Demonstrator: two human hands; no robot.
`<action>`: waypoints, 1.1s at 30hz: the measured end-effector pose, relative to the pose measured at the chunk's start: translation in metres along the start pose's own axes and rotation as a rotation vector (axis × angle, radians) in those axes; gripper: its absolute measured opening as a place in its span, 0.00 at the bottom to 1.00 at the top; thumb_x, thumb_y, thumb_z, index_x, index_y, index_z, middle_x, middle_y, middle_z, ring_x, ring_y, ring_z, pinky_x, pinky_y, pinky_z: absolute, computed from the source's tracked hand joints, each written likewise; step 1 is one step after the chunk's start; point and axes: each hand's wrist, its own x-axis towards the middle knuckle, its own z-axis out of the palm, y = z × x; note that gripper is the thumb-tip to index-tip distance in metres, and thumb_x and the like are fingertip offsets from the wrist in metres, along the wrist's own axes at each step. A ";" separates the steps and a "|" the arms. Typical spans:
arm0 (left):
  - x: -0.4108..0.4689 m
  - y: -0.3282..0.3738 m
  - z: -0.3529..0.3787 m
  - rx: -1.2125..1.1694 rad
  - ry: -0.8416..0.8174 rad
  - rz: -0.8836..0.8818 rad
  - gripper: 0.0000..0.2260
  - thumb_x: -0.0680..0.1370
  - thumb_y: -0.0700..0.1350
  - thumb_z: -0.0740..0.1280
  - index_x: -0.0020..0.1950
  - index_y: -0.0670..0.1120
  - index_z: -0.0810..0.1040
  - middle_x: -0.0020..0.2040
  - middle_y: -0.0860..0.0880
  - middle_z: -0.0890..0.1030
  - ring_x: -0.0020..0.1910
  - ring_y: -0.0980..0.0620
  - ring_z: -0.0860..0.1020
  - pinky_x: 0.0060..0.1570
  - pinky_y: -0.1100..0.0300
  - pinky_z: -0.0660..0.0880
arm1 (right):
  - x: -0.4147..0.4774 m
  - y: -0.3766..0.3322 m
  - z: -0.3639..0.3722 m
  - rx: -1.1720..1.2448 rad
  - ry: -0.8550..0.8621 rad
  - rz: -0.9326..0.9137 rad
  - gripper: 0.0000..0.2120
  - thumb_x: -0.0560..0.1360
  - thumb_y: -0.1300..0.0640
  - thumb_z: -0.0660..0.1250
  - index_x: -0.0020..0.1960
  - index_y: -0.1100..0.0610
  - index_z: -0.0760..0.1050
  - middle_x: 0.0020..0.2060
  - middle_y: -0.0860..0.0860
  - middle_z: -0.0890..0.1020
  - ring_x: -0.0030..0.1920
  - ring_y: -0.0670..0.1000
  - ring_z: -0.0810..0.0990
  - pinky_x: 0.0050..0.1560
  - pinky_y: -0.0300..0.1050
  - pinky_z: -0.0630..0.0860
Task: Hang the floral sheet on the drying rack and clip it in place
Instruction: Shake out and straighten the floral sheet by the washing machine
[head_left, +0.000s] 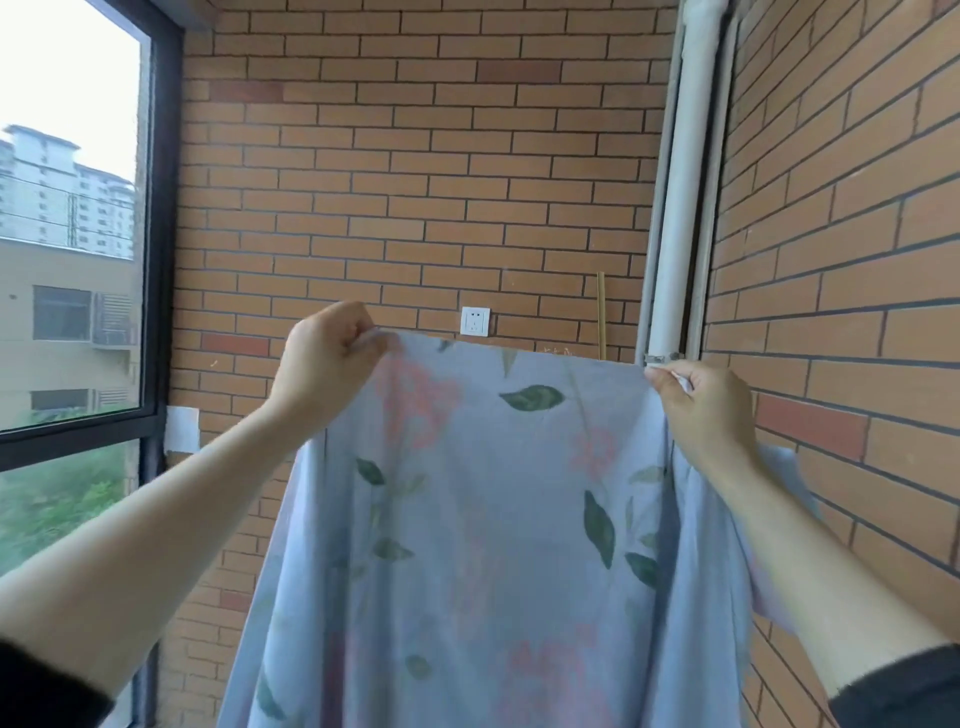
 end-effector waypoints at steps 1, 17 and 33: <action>0.015 0.008 -0.001 -0.009 0.045 0.028 0.11 0.72 0.43 0.70 0.35 0.41 0.71 0.27 0.49 0.68 0.29 0.50 0.65 0.30 0.58 0.63 | 0.003 -0.001 -0.001 0.004 0.016 -0.009 0.14 0.77 0.55 0.66 0.42 0.66 0.80 0.27 0.58 0.75 0.32 0.53 0.70 0.32 0.39 0.64; 0.012 0.005 0.007 0.063 -0.066 0.003 0.13 0.73 0.47 0.71 0.36 0.41 0.72 0.26 0.51 0.68 0.29 0.50 0.66 0.29 0.59 0.63 | 0.004 0.009 0.009 -0.029 -0.062 0.112 0.11 0.78 0.57 0.66 0.43 0.64 0.81 0.34 0.55 0.78 0.40 0.55 0.74 0.39 0.43 0.64; -0.029 0.033 0.035 -0.072 -0.300 -0.092 0.05 0.74 0.42 0.69 0.39 0.49 0.83 0.37 0.49 0.84 0.38 0.50 0.79 0.30 0.74 0.67 | -0.042 0.006 0.014 0.230 -0.176 0.264 0.12 0.75 0.62 0.69 0.58 0.56 0.79 0.50 0.50 0.84 0.55 0.49 0.81 0.48 0.33 0.70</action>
